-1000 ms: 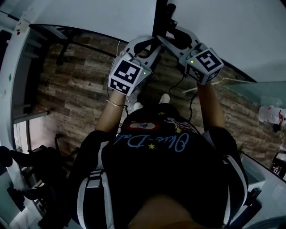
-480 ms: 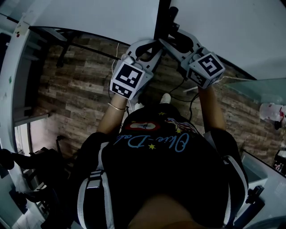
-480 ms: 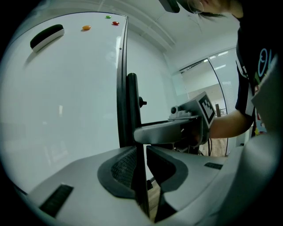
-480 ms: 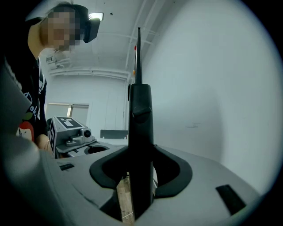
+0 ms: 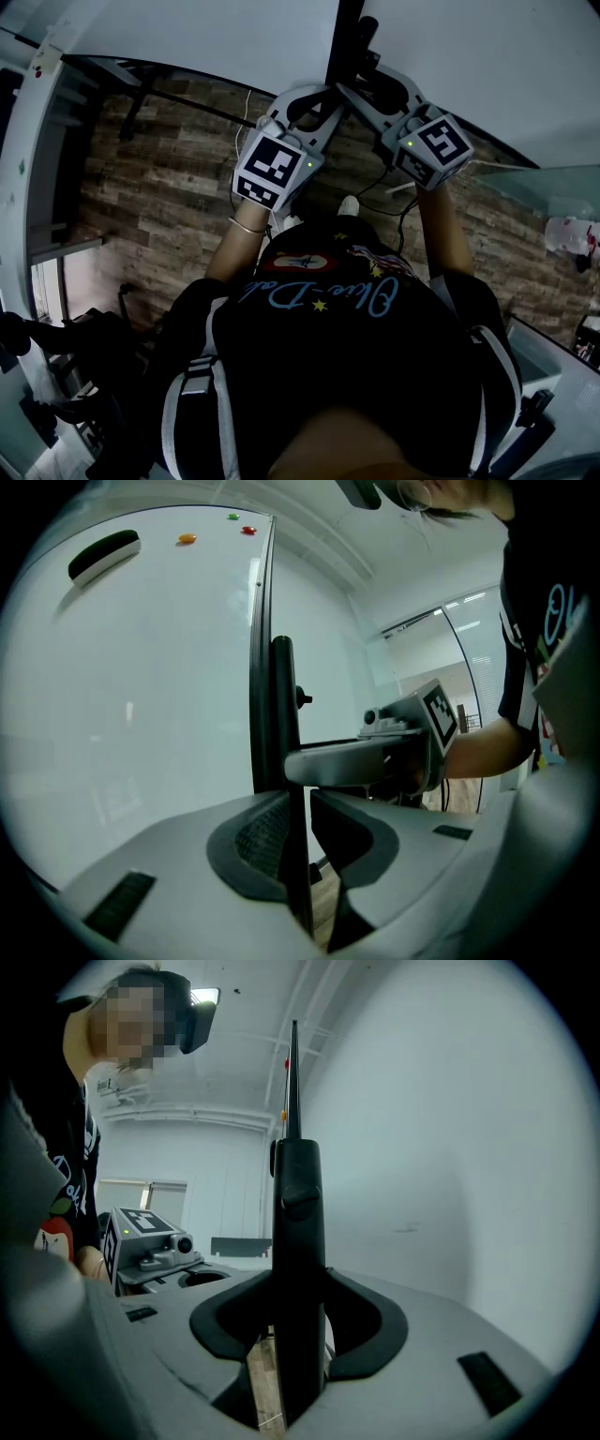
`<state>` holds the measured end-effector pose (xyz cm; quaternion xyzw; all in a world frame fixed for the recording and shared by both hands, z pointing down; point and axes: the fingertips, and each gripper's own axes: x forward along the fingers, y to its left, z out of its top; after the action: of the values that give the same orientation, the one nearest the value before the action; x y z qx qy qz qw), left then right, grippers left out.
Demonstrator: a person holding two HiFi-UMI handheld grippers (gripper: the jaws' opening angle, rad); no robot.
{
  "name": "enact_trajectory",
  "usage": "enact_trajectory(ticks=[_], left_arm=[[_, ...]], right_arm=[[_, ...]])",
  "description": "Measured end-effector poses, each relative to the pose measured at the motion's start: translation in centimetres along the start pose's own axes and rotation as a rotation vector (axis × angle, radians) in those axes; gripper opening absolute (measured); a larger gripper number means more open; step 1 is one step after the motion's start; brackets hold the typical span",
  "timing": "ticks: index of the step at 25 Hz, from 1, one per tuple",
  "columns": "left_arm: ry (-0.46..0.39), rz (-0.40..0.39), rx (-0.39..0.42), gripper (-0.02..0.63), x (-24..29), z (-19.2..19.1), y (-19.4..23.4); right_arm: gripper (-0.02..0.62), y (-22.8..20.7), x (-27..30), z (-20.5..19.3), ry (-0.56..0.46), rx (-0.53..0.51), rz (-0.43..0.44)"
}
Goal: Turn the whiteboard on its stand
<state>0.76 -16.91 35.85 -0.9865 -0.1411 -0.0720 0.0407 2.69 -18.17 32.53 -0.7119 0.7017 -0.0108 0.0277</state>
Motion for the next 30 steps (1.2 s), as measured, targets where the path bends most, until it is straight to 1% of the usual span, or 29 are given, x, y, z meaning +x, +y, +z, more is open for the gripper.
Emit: enact_trajectory(ticks=[3,6,9,13,16,18,19,21,22,23,24,26,30], left_arm=[[-0.006,-0.019,0.003,0.086,0.0,-0.1,0.1],[-0.001,-0.032,0.012,0.086,-0.1,-0.2,0.0],[-0.007,-0.047,0.001,0.086,-0.1,-0.1,0.1],[-0.026,-0.049,-0.008,0.085,-0.4,0.2,0.3],[-0.012,-0.054,-0.008,0.084,-0.7,0.0,0.3],[-0.009,-0.054,-0.011,0.077,-0.9,-0.2,0.3],[-0.012,-0.053,-0.015,0.062,-1.0,-0.3,0.4],[-0.025,-0.052,-0.02,0.06,-1.1,-0.1,0.4],[-0.027,-0.052,-0.021,0.06,-1.2,-0.1,0.5],[-0.027,-0.05,-0.02,0.055,-1.3,0.0,0.5],[-0.028,-0.048,-0.02,0.055,-1.5,0.0,0.5],[-0.033,-0.046,-0.024,0.055,-1.8,-0.1,0.4],[-0.04,-0.059,-0.022,0.055,-2.2,-0.1,0.1]], right_arm=[[0.186,-0.1,0.0,-0.2,-0.013,0.001,0.001],[0.186,-0.1,0.0,-0.2,-0.012,-0.027,-0.002],[0.186,0.0,0.0,-0.1,-0.011,-0.032,-0.012],[0.186,0.0,-0.6,0.1,-0.021,-0.033,-0.031],[0.181,0.1,-1.1,0.5,-0.035,-0.032,-0.044],[0.163,0.4,-1.4,0.6,-0.041,-0.032,-0.047],[0.146,0.5,-1.5,0.6,-0.045,-0.031,-0.051],[0.121,0.5,-1.9,0.7,-0.055,-0.03,-0.065],[0.098,0.5,-2.0,0.8,-0.061,-0.028,-0.077],[0.052,0.4,-2.2,0.9,-0.068,-0.024,-0.092],[0.028,0.3,-2.4,1.0,-0.075,-0.017,-0.108],[0.028,0.3,-2.8,1.0,-0.082,-0.003,-0.131],[0.028,0.6,-3.4,1.0,-0.091,0.003,-0.146]])
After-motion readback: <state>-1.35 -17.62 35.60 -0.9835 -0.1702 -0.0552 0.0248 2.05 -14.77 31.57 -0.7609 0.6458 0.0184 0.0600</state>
